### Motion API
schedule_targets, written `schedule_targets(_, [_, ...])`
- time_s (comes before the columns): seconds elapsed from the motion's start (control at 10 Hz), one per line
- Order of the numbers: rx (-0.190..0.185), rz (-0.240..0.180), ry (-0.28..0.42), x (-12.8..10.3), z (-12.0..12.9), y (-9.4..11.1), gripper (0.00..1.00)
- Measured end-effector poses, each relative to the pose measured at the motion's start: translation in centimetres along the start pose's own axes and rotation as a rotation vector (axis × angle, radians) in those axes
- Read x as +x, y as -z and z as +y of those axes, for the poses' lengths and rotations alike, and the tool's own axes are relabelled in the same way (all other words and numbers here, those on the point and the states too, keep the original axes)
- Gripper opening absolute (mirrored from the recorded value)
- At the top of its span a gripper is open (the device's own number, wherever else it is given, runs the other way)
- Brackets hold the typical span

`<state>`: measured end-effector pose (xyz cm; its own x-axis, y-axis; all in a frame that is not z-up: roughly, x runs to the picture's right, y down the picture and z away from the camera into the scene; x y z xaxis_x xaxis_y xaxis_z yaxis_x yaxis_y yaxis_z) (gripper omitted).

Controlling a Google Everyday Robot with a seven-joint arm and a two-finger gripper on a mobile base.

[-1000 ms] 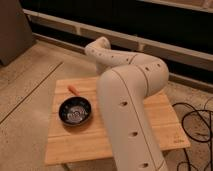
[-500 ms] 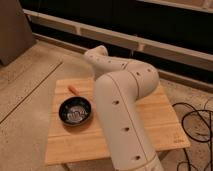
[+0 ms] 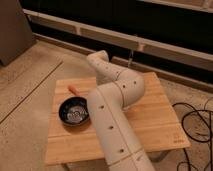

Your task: Push the eraser across the table

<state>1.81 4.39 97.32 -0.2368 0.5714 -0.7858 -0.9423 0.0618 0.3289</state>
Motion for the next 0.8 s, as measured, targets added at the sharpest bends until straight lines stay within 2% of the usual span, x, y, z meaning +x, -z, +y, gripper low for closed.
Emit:
schedule_targets(0.1, [-0.013,-0.035,0.025,-1.1,1.2,0.2,0.03])
schedule_targets(0.2, [-0.049,-0.074,0.05,-2.3,2.5,0.6,0.03])
schedule_targets(0.4, [-0.148,-0.194,0.106,-5.2,5.3,2.4,0.03])
schedule_targets(0.5, [-0.198,-0.285,0.134,-7.2,6.5,3.9,0.03])
schedule_targets(0.8, [-0.277,-0.576,0.212,-12.3,8.4,9.7,0.03])
